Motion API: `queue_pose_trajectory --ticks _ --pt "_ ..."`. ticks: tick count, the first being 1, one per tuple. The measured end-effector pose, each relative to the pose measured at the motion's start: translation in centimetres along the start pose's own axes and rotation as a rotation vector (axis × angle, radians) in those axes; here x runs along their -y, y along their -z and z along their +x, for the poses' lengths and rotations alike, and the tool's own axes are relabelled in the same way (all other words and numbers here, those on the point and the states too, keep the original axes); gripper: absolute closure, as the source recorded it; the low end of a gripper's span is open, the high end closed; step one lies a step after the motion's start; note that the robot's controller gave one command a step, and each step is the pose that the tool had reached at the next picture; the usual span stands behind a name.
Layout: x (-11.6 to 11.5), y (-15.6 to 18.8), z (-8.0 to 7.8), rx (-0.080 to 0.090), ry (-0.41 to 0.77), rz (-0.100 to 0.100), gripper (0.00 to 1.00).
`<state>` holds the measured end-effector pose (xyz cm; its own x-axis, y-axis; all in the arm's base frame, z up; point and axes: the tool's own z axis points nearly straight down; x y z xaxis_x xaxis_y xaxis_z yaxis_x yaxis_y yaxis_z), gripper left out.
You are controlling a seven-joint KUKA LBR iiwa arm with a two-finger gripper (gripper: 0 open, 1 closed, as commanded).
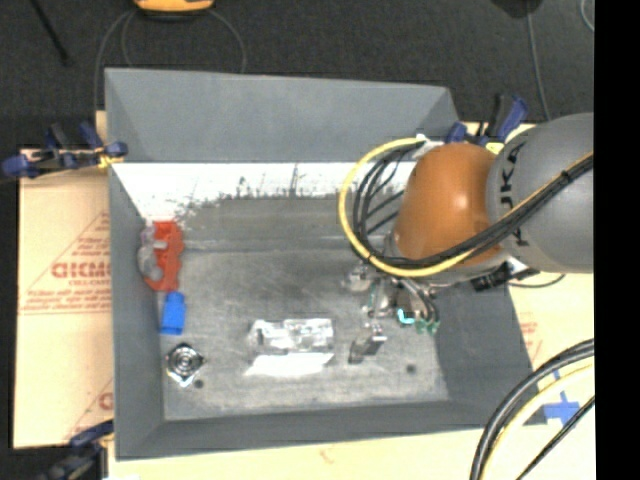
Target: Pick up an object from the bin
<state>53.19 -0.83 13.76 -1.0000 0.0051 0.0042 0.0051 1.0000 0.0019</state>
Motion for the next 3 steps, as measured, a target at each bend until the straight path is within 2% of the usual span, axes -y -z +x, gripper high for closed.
queue_pose_trajectory --ticks 1,2,3 --pt "-5.1 -5.5 -1.2 0.010 -0.240 0.002 0.00" --pt "-5.2 -5.6 -1.2 0.011 -0.238 0.003 1.00" --pt "-6.7 7.2 -1.8 0.012 -0.216 -0.001 1.00"
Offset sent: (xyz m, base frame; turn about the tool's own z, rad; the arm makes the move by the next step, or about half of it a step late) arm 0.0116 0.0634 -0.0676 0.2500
